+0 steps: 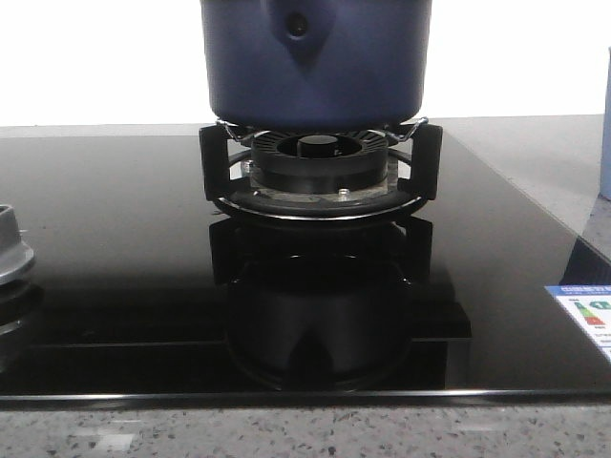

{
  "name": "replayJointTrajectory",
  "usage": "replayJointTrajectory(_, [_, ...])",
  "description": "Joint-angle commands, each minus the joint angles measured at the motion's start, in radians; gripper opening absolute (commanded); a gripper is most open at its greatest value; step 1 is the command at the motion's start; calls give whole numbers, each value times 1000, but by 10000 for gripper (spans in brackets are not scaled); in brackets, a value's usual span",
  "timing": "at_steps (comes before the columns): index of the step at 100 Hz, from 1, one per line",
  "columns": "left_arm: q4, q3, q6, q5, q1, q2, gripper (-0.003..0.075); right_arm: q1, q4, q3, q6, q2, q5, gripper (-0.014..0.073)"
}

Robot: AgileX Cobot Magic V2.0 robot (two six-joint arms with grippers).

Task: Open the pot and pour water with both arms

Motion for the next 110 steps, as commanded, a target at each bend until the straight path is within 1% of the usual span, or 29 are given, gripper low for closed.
replayJointTrajectory(1, [-10, 41, -11, -47, 4, -30, -20, -6, -3, 28, -5, -21, -14, -71])
replayJointTrajectory(66, [-10, 41, -11, -47, 4, -30, -20, -6, -3, 28, -5, -21, -14, -71])
replayJointTrajectory(71, [-10, 41, -11, -47, 4, -30, -20, -6, -36, 28, -5, -21, -14, -71])
replayJointTrajectory(80, [-10, 41, -11, -47, 4, -30, -20, -6, -199, 28, -5, -21, -2, -71])
replayJointTrajectory(86, [-10, 41, -11, -47, 4, -30, -20, -6, -244, 28, -5, -21, -2, -71])
replayJointTrajectory(102, [-10, 41, -11, -47, 4, -30, -20, -6, -283, 28, -5, -21, -33, -71])
replayJointTrajectory(110, [0, 41, -11, -60, 4, -30, -20, -6, -300, 28, -5, -21, -130, -71])
